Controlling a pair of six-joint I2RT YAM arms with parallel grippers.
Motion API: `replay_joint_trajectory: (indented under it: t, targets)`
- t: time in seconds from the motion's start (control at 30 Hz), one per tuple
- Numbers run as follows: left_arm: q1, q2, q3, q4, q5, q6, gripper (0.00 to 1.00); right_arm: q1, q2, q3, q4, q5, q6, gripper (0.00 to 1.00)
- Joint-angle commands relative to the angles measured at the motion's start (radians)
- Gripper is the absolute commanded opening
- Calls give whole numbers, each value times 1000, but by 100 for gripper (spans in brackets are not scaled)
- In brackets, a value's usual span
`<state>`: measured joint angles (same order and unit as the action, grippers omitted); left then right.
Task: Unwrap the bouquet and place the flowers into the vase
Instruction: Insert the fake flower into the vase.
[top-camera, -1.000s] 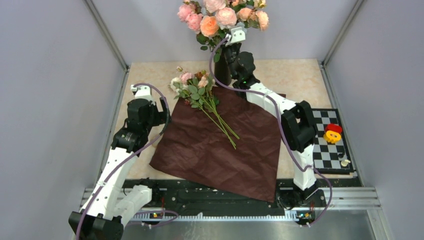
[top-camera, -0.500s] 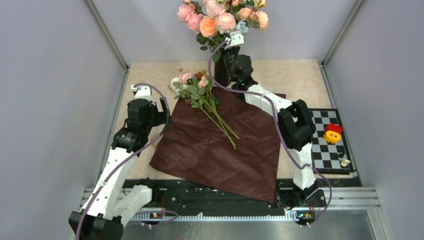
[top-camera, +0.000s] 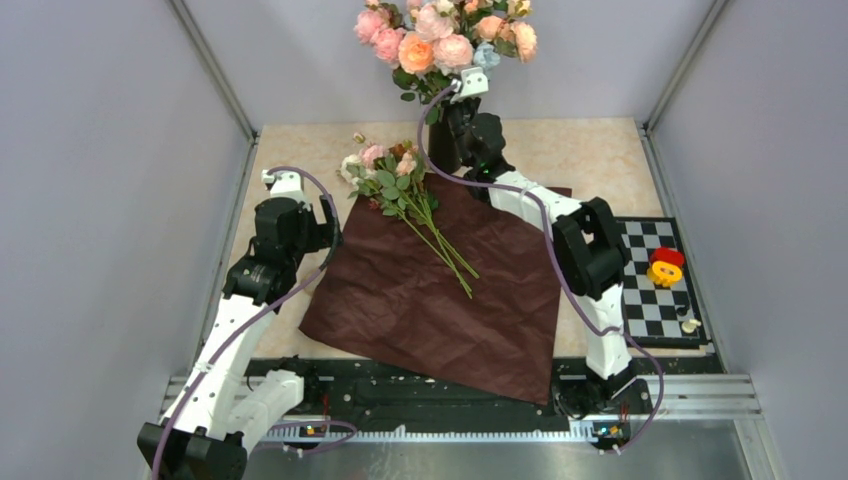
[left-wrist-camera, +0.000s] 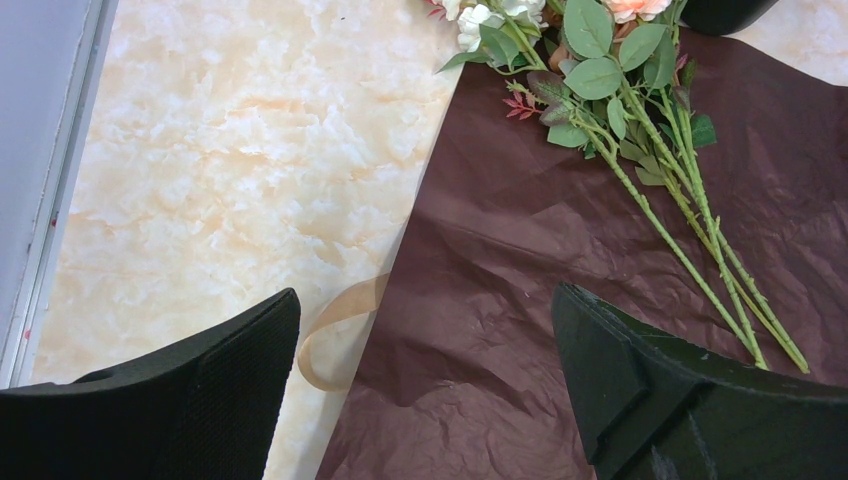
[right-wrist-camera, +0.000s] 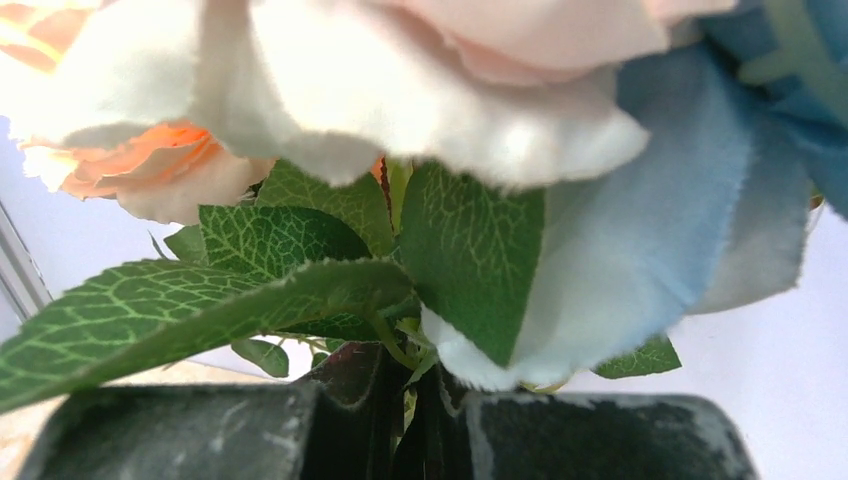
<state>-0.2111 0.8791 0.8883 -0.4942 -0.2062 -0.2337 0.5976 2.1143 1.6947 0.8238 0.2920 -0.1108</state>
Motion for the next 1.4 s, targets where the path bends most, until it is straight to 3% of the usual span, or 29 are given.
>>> replay_joint_trajectory:
  t: [0.0,0.83,0.97,1.17,1.37]
  targets:
    - [4,-8,-5,17,7,0,99,-1,7,-19,-32,8,17,6]
    - [3,-6,-5,18,12,-1,99,1,-93,-170,8,-7,-11,52]
    - [3,-9,-5,20,10,-1,99,30,-125,-217,22,28,-96,56]
    - [4,-7,-13,32,17,3,99,68,-233,-359,38,71,-130,61]
    - [3,5,-18,41,19,7,99,83,-446,-549,-27,75,-43,64]
